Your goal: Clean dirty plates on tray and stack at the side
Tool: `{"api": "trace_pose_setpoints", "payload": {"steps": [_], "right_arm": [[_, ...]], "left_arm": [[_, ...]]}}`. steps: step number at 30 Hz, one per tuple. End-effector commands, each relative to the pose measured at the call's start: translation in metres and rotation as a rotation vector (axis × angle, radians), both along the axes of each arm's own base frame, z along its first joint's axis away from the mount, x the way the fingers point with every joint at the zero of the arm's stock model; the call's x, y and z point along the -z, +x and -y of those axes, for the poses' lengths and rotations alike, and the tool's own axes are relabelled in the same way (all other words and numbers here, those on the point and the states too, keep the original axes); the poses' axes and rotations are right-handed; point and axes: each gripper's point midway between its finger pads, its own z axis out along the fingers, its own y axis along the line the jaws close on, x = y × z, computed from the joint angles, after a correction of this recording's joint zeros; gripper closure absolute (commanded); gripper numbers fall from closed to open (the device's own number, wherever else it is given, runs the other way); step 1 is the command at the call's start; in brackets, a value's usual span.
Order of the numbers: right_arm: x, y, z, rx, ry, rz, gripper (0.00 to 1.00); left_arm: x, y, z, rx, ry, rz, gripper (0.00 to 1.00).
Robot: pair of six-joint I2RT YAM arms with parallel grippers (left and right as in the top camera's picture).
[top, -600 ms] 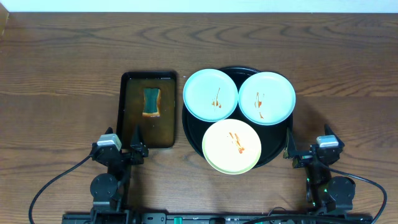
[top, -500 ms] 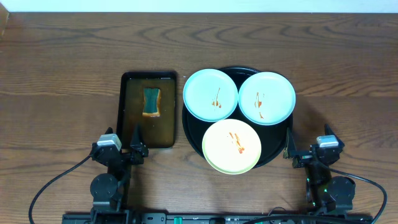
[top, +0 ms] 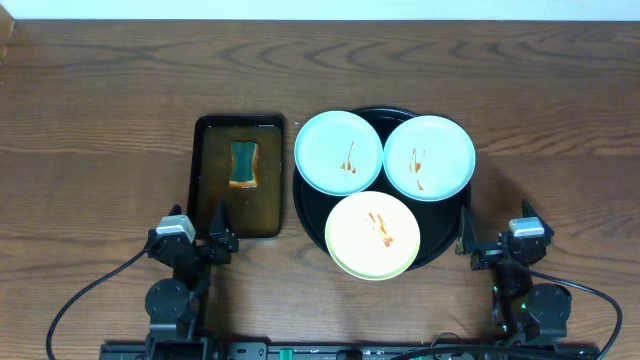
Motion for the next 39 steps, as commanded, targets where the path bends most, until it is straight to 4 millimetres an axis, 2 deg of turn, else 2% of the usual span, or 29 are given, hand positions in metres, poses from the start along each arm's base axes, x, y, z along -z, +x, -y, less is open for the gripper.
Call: {"api": "trace_pose_setpoints", "payload": {"steps": [1,39], "right_arm": [[0.0013,0.0002,0.0043,0.021,0.005,-0.005,0.01],[0.0014,0.0002,0.0044,0.021,0.006,-0.005,0.01]], "left_arm": [[0.0172,-0.0013,-0.004,-0.02,0.012,-0.06,0.19],[0.0172,-0.0013,-0.004,-0.02,0.012,-0.06,0.19]]}}
